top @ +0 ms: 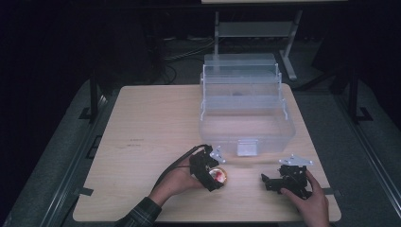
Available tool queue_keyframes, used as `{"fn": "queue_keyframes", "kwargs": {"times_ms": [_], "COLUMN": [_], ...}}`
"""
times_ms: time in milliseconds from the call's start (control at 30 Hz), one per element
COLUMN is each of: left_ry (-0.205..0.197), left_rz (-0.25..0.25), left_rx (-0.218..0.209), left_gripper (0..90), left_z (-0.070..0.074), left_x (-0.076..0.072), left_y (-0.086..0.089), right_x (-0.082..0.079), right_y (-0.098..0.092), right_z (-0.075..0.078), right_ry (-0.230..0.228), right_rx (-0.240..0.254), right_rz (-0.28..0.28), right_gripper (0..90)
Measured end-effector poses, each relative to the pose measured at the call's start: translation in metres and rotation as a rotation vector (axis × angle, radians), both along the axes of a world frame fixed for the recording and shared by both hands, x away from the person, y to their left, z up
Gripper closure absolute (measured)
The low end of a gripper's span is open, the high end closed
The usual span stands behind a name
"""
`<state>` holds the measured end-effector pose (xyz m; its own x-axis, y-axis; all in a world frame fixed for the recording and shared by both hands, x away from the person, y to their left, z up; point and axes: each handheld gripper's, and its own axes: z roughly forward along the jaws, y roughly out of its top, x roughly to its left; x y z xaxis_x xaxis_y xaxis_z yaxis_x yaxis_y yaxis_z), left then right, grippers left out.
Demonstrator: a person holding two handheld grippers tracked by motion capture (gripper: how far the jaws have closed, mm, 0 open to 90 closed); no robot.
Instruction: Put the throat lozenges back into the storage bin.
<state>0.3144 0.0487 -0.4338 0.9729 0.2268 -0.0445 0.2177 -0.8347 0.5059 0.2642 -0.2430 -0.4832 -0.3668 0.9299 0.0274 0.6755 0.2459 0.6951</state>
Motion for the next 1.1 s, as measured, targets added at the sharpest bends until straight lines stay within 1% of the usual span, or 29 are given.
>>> {"fn": "queue_keyframes", "kwargs": {"times_ms": [133,200,367,433,600,933,1033,1100], "left_ry": [0.005,-0.001,-0.018,-0.019,-0.017,-0.019,-0.013,-0.011], "left_rz": [-0.013,-0.024,-0.030,-0.032,-0.046,-0.045,-0.046,-0.045], "left_rx": [0.020,0.035,0.060,0.065,0.091,0.108,0.103,0.103], "left_gripper": [14.2,14.2,14.2,14.2,14.2,15.2,19.0,19.0], "left_z": [-0.004,-0.006,-0.009,-0.011,-0.015,-0.017,-0.016,-0.016], "left_x": [-0.001,0.000,-0.001,-0.001,-0.002,-0.001,-0.001,-0.001], "left_y": [-0.005,-0.007,-0.011,-0.012,-0.014,-0.014,-0.013,-0.013], "right_x": [0.000,0.000,0.000,0.000,0.000,0.000,0.000,0.000], "right_y": [0.000,0.000,0.000,0.000,0.000,0.000,0.000,0.000], "right_z": [0.000,0.000,0.000,0.000,0.000,0.000,0.000,0.000], "right_ry": [0.000,0.000,0.000,0.000,0.000,0.001,0.000,0.001], "right_rx": [0.000,0.000,0.000,0.000,0.000,0.000,-0.001,0.000], "right_rz": [0.000,0.000,0.000,0.000,0.001,0.002,0.002,0.002], "right_gripper": [0.0,0.0,0.0,0.0,0.0,0.0,0.0,0.0]}}
